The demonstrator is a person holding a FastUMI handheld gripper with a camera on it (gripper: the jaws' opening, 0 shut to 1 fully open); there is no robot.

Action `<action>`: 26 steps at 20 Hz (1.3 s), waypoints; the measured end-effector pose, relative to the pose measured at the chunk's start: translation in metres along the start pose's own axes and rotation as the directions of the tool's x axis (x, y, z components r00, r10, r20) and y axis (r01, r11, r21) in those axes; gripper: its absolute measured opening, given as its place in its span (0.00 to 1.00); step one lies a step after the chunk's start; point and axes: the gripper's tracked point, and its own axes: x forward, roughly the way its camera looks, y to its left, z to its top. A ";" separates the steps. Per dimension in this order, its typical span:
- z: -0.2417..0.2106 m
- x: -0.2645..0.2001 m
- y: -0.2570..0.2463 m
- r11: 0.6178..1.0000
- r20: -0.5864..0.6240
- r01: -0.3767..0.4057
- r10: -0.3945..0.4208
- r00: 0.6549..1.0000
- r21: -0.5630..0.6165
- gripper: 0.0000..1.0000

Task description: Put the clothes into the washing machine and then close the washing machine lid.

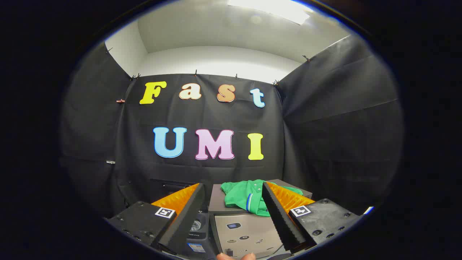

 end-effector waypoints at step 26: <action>0.005 0.029 0.018 0.998 0.019 -0.059 0.059 0.998 -0.012 1.00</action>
